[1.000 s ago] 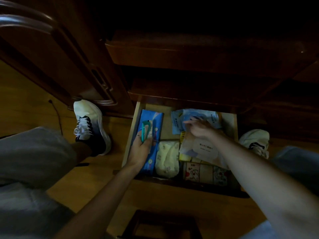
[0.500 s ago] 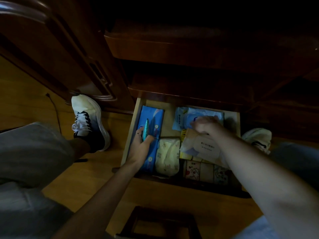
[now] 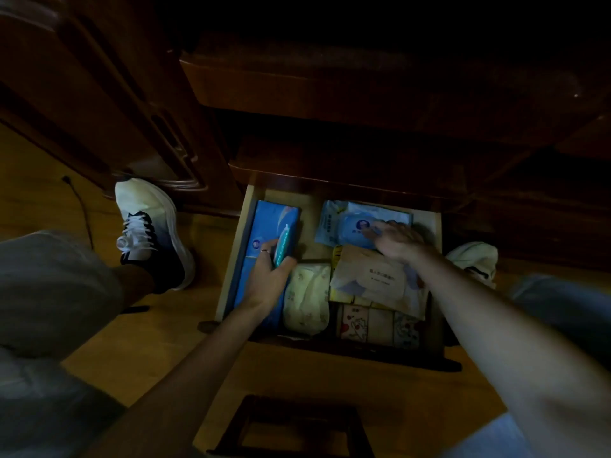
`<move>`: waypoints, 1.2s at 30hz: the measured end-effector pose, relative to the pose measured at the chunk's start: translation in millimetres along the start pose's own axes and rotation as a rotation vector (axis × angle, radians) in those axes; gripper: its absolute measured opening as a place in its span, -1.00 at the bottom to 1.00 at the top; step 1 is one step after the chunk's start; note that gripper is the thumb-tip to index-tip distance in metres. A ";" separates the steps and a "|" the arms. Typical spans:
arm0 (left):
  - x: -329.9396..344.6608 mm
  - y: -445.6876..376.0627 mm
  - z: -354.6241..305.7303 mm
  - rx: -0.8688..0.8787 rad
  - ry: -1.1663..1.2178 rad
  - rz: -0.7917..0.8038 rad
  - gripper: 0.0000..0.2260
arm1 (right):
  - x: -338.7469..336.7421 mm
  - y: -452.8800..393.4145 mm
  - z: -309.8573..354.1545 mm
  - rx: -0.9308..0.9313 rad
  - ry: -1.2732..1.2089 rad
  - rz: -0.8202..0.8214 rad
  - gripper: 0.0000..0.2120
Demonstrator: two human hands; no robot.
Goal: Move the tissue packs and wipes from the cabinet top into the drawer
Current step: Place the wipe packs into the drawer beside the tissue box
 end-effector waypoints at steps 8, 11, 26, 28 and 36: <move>9.8 5.1 15.4 -0.022 -0.083 -0.007 -0.48 | 25.7 64.0 17.5 -0.358 0.075 0.065 0.24; 0.4 7.2 16.0 -0.010 -0.100 -0.050 -0.60 | 30.5 70.1 20.5 -0.338 0.230 -0.044 0.09; -16.2 11.3 6.1 0.007 -0.030 -0.086 -0.62 | -12.0 -20.2 20.0 -0.112 0.029 -0.141 -0.17; -13.6 8.5 6.0 0.009 -0.037 -0.075 -0.59 | -3.6 -26.3 23.6 -0.169 -0.044 -0.069 -0.28; 10.4 -2.4 0.1 0.034 -0.076 0.006 -0.38 | -11.1 -9.8 12.9 -0.105 -0.157 -0.196 -0.45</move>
Point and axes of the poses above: each hand's wrist, its own y-axis away from the middle knuckle, its own x-axis out of the palm, z = x × y, the point moved 7 cm from there along -y, towards the middle knuckle, and after that the axes turned 13 degrees about y, right-handed, at the moved point
